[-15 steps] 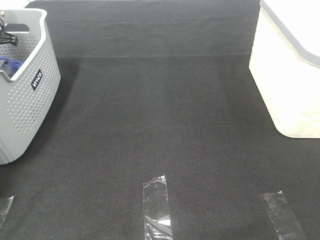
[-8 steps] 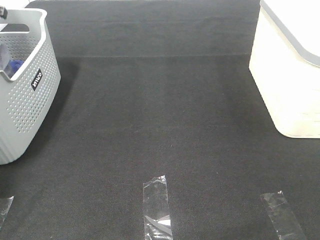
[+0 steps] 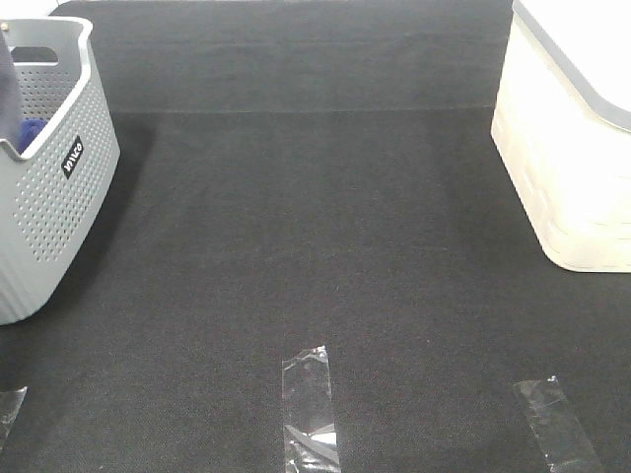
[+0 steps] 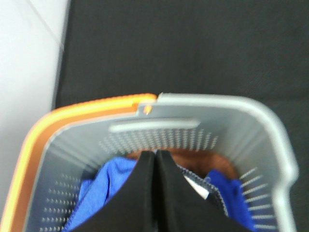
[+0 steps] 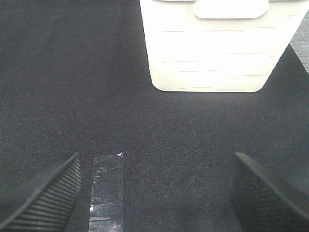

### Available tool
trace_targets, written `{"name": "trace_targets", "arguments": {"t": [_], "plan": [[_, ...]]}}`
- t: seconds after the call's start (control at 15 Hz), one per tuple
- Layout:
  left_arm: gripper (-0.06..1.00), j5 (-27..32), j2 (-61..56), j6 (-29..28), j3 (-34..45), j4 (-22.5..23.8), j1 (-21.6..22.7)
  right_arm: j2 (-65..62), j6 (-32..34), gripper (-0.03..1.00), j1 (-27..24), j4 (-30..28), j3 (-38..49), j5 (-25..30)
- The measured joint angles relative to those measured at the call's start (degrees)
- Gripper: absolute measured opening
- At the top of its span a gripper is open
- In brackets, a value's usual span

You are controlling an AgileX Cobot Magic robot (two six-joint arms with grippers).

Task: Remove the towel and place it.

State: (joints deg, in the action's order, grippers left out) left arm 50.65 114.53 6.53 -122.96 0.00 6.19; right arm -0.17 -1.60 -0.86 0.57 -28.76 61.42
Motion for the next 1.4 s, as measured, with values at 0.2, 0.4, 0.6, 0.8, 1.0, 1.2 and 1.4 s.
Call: {"name": "trace_targets", "arguments": {"t": [0.2,0.4,0.6,0.8,1.0,1.2,1.4], "plan": [[0.00,-1.38,-7.22,3.32,0.00,-0.69,-4.35,0.00,0.00,0.78,0.00,0.00,0.00,0.00],[0.00,-7.96,-14.67,3.95,0.00,-0.86,-11.92,0.00,0.00,0.77,0.00,0.00,0.00,0.00],[0.00,-12.55,-18.11,3.95,-0.06,-1.03,-19.08,0.23,0.00,0.76,0.00,0.17,0.00,0.00],[0.00,-13.64,-18.11,3.95,-0.06,-1.15,-26.93,4.07,-0.11,0.76,0.00,5.67,-0.80,-4.13],[0.00,-14.73,-16.50,3.95,-0.06,-1.20,-35.35,13.46,-4.81,0.76,1.15,16.73,-0.80,-11.75],[0.00,-16.16,-12.89,3.90,-0.06,-1.15,-41.60,25.10,-22.35,0.76,5.44,35.70,-1.20,-16.50],[0.00,-17.70,-8.02,3.90,-0.06,-1.09,-45.44,39.36,-44.12,0.68,11.34,54.43,-1.32,-17.25]]}}
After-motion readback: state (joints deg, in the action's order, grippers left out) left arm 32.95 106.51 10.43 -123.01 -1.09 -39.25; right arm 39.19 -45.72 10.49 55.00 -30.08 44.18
